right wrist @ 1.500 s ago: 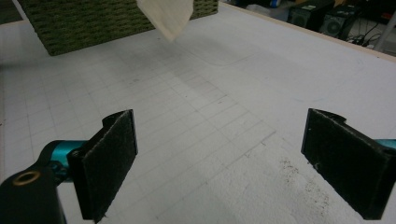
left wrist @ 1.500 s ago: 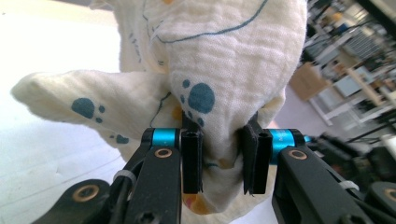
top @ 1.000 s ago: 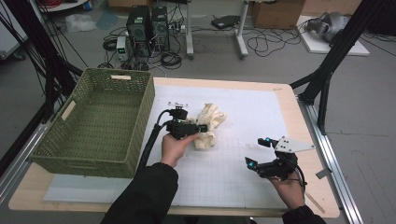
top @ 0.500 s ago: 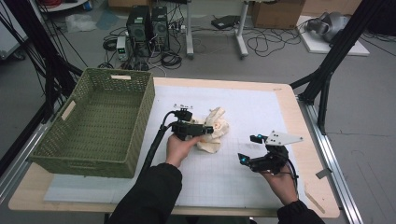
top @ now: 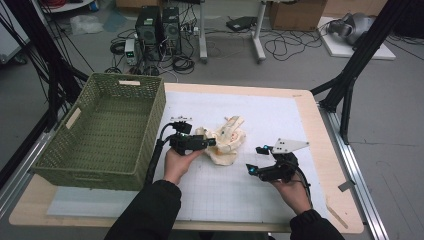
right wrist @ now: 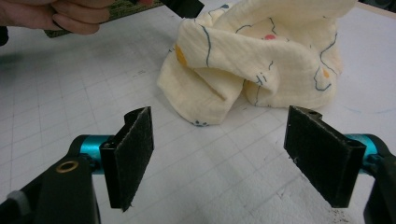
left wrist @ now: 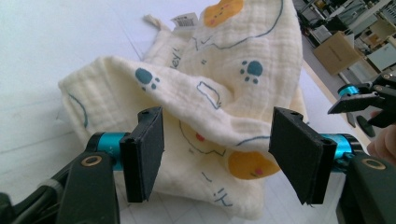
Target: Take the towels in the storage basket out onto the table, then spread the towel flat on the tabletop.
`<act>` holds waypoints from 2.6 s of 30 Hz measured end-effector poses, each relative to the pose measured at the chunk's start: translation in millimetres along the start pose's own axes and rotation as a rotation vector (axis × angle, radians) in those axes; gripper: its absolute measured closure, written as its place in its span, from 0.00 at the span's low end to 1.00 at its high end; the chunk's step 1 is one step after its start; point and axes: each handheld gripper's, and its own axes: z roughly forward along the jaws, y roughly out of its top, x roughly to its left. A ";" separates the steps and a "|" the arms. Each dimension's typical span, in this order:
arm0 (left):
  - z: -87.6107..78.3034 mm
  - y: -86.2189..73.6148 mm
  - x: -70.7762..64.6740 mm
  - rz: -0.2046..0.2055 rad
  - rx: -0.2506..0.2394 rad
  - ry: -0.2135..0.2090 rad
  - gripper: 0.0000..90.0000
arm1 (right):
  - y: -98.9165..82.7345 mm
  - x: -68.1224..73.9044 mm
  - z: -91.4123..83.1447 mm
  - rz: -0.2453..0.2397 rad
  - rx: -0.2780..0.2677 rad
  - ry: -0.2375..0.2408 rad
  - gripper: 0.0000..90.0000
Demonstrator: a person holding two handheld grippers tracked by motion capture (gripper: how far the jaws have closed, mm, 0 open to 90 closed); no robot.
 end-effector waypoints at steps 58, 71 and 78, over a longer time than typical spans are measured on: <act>-17.3 -21.9 -22.3 0.154 0.058 0.070 0.96 | 12.4 8.7 25.2 -0.101 0.100 0.103 0.95; -29.9 -33.5 -39.4 0.223 0.121 0.047 0.96 | 4.2 30.4 7.0 -0.081 0.114 0.184 0.88; -26.5 -38.7 -32.9 0.207 0.136 0.060 0.75 | -1.4 23.2 -4.1 -0.064 0.108 0.129 0.69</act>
